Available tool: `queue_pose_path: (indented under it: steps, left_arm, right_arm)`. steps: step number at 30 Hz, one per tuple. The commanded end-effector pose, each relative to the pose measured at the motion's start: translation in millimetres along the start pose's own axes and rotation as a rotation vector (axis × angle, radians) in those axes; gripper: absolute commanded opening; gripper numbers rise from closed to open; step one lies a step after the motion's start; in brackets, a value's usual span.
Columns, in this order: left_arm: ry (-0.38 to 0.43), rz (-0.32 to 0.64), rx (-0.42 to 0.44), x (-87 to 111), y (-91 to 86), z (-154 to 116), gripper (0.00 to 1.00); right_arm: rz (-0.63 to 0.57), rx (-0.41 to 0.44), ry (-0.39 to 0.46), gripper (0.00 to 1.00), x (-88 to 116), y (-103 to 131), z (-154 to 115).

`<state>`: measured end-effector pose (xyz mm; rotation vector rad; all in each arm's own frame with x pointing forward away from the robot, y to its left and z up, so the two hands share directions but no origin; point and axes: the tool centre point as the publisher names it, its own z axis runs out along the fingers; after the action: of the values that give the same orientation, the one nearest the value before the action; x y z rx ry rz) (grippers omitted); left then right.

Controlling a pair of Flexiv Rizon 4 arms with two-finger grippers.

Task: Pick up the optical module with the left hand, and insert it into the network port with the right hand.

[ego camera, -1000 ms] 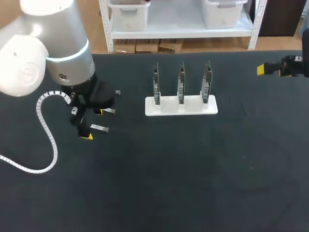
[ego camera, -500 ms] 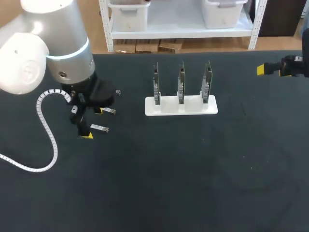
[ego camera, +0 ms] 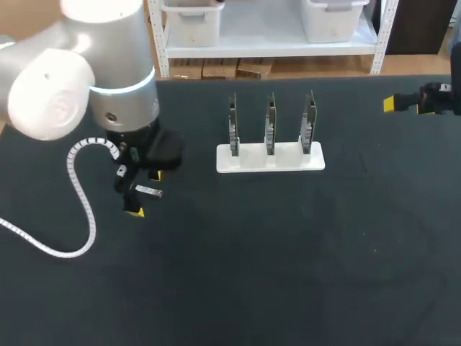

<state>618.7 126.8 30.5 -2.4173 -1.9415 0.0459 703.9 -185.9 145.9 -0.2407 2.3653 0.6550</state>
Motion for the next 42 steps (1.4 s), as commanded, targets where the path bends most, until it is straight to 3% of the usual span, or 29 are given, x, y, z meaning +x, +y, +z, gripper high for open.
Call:
queue_pose_path:
  steps: [1,5,10,19,25,33,42]
  left_arm:
    - [-0.014,-0.001,0.001,4.3,10.2,0,1.00]
    - [-0.068,-0.026,0.000,14.1,23.1,-2,1.00]
    - [-0.043,-0.029,-0.023,17.2,30.7,-7,1.00]
    - [0.010,-0.045,0.027,12.4,34.9,14,1.00]
    - [-0.010,-0.082,0.017,21.4,31.5,26,1.00]
    - [-0.014,-0.121,-0.007,34.9,34.7,21,1.00]
    - [0.045,-0.100,0.010,26.6,43.3,30,1.00]
  right_arm:
    - [0.002,0.013,0.002,1.00,0,3,-3]
    - [0.002,0.013,0.002,1.00,0,3,-3]
    - [0.002,0.013,0.002,1.00,0,3,-3]
    - [0.002,0.013,0.002,1.00,0,3,-3]
    - [0.002,0.013,0.002,1.00,0,3,-3]
    - [0.002,0.013,0.002,1.00,0,3,-3]
    - [0.002,0.013,0.002,1.00,0,3,-3]
